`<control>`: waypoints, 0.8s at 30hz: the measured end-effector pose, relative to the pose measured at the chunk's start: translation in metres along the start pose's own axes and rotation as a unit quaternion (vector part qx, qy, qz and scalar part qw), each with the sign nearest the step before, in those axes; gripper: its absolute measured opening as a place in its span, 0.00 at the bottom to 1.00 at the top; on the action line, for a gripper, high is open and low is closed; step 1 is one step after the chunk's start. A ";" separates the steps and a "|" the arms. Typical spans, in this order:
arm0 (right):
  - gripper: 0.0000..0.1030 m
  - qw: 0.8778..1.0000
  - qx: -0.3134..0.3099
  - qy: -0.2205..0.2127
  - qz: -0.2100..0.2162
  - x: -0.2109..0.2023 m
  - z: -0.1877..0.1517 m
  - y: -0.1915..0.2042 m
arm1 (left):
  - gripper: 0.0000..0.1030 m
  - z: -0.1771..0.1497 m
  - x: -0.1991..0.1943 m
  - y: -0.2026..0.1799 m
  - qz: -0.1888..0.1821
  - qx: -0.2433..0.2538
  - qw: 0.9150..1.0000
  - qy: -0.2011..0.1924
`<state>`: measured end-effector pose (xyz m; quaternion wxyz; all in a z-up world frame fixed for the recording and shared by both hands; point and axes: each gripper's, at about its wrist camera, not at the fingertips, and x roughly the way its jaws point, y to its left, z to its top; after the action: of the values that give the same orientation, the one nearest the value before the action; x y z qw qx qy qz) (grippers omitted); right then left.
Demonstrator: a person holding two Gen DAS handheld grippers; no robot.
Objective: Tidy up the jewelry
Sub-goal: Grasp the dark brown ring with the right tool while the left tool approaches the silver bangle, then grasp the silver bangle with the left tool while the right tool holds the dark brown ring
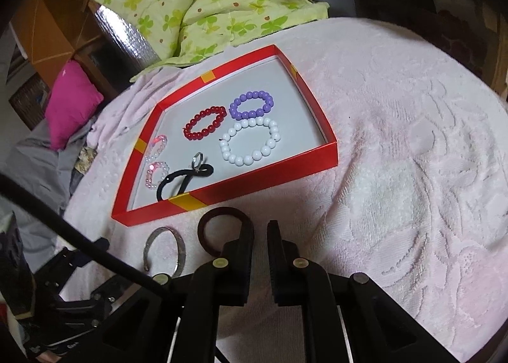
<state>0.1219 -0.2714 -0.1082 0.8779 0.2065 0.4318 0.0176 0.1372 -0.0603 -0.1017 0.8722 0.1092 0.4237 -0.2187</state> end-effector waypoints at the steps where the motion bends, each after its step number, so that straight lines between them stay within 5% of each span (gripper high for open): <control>1: 0.12 1.000 0.003 0.001 0.003 0.000 0.000 0.000 | 0.72 0.000 0.000 0.000 -0.003 -0.001 1.000 0.000; 11: 0.16 1.000 -0.007 0.010 0.004 0.016 0.000 0.007 | 0.72 0.001 -0.002 -0.008 -0.069 -0.012 0.998 -0.008; 18: 0.21 0.999 -0.033 0.018 -0.005 0.024 -0.003 0.013 | 0.72 0.000 0.004 -0.014 -0.071 -0.005 0.997 0.002; 24: 0.07 0.997 -0.071 -0.005 -0.024 0.017 -0.005 0.017 | 0.72 -0.002 0.012 -0.019 -0.071 -0.002 0.997 0.012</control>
<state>0.1309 -0.2501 -0.1172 0.8924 0.1333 0.4303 0.0260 0.1337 -0.0797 -0.1129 0.8496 0.0802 0.4413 -0.2776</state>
